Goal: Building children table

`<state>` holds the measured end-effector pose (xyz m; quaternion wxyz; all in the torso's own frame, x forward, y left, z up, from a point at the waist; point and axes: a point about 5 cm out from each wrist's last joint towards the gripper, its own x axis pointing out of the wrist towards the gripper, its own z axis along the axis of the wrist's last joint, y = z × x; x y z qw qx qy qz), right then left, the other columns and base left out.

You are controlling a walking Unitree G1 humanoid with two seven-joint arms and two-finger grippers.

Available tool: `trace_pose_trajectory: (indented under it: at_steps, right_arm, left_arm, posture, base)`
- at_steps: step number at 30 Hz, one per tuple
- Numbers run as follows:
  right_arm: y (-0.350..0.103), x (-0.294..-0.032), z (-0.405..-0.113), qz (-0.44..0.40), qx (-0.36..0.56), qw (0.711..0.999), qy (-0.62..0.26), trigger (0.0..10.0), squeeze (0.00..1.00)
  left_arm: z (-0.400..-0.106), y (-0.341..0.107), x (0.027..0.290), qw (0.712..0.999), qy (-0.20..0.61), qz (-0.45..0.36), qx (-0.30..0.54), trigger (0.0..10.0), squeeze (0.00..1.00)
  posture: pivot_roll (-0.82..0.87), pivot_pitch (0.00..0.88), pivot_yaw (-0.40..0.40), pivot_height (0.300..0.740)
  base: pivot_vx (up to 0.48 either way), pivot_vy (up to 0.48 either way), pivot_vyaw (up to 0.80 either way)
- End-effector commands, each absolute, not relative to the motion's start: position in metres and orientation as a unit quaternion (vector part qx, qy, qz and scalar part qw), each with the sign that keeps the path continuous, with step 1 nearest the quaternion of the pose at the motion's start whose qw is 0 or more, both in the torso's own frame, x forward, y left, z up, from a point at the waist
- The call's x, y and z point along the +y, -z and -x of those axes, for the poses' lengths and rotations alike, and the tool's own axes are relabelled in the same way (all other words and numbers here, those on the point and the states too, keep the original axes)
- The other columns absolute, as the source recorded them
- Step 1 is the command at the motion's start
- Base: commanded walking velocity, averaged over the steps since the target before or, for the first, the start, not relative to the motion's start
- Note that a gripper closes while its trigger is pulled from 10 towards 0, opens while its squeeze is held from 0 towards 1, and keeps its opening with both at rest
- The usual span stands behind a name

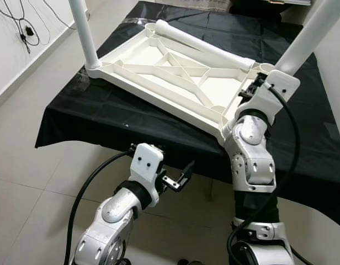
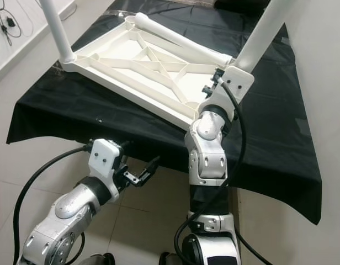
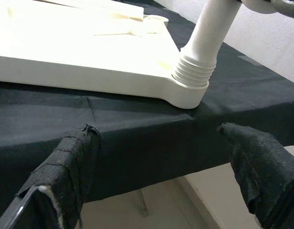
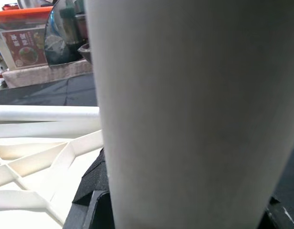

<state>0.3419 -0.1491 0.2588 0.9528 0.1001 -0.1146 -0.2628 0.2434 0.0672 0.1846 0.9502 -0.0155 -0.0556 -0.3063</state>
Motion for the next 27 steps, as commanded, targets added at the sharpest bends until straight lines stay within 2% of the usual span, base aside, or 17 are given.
trace_pose_trajectory:
  at_steps: [1, 5, 10, 17, 21, 27]
  right_arm:
    - [-0.223, -0.15, -0.344, -0.075, -0.032, 0.959, 0.273, 10.0, 0.0]
    - [-0.225, -0.148, -0.345, -0.049, -0.039, 0.96, 0.274, 10.0, 0.0]
    - [-0.224, -0.15, -0.348, -0.003, -0.013, 0.945, 0.328, 10.0, 0.0]
    - [-0.224, -0.146, -0.35, -0.042, -0.004, 0.945, 0.325, 10.0, 0.0]
    - [-0.252, -0.153, -0.348, -0.081, -0.071, 0.939, 0.327, 10.0, 0.0]
    - [-0.279, -0.158, -0.343, -0.082, -0.126, 0.93, 0.335, 10.0, 0.0]
  left_arm:
    - [-0.243, -0.183, 0.066, 0.95, 0.307, 0.016, -0.054, 10.0, 0.0]
    - [-0.243, -0.183, 0.065, 0.95, 0.307, 0.016, -0.056, 10.0, 0.0]
    - [-0.244, -0.183, 0.064, 0.95, 0.305, 0.018, -0.057, 10.0, 0.0]
    - [-0.244, -0.182, 0.064, 0.951, 0.304, 0.018, -0.056, 10.0, 0.0]
    - [-0.244, -0.182, 0.065, 0.952, 0.302, 0.018, -0.056, 10.0, 0.0]
    - [-0.244, -0.18, 0.065, 0.951, 0.303, 0.018, -0.056, 10.0, 0.0]
  posture:
    - [0.07, 0.195, -0.071, 0.74]
    - [0.06, 0.197, -0.07, 0.74]
    - [0.06, 0.203, -0.075, 0.74]
    - [0.06, 0.205, -0.079, 0.74]
    - [0.06, 0.197, -0.08, 0.74]
    - [0.06, 0.172, -0.076, 0.74]
  base:
    - [0.0, 0.0, 0.0]
    - [0.0, 0.0, 0.0]
    - [0.0, 0.0, 0.0]
    - [0.0, 0.0, 0.0]
    - [0.0, 0.0, 0.0]
    - [0.0, 0.0, 0.0]
